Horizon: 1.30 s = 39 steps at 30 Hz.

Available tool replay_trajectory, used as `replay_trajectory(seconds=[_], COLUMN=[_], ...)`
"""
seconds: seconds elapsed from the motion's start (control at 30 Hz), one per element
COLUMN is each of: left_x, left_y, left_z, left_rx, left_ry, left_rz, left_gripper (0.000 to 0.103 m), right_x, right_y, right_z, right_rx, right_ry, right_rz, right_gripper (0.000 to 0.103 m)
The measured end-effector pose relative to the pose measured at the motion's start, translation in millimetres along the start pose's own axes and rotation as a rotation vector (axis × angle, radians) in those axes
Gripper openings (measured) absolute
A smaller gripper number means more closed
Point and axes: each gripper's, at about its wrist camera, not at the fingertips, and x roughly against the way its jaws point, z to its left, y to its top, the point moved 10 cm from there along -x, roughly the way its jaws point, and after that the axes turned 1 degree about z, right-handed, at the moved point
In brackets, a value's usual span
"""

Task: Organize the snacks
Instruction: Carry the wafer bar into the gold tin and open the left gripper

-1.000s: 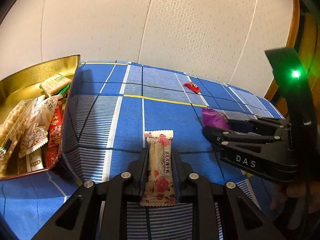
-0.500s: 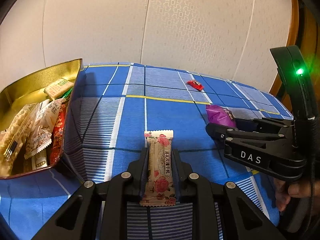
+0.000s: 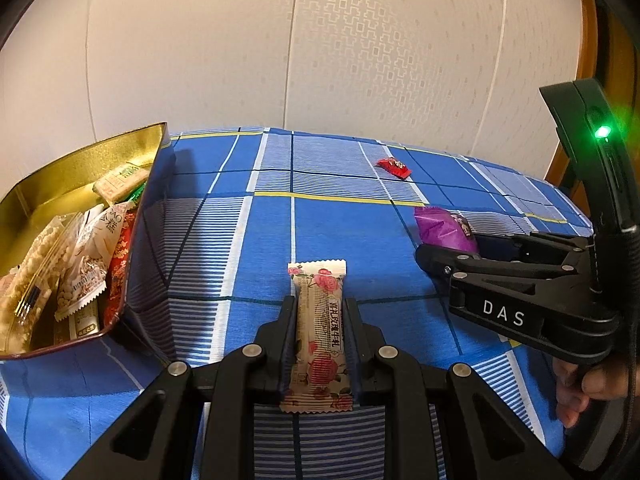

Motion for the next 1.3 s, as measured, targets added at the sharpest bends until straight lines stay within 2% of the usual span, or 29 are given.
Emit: replay_trajectory(seconds=[0.63,0.97,1.3], left_x=[3,24,46], left_y=[3,20,33], left_z=[1,-6,-11], left_rx=[-0.010,-0.034,-0.006], left_ry=[0.004,-0.009,-0.052], left_rz=[0.024,-0.014,-0.032], left_gripper=[0.022,0.022,0.022], right_x=[2,3,3], right_y=[0,-1,-2], right_z=[1,1,0], right_rx=[-0.016,-0.014,-0.017], right_ry=[0.003,-0.001,0.003], right_rz=[-0.010,-0.017,-0.018], right_gripper=[0.044,0.044,0.044])
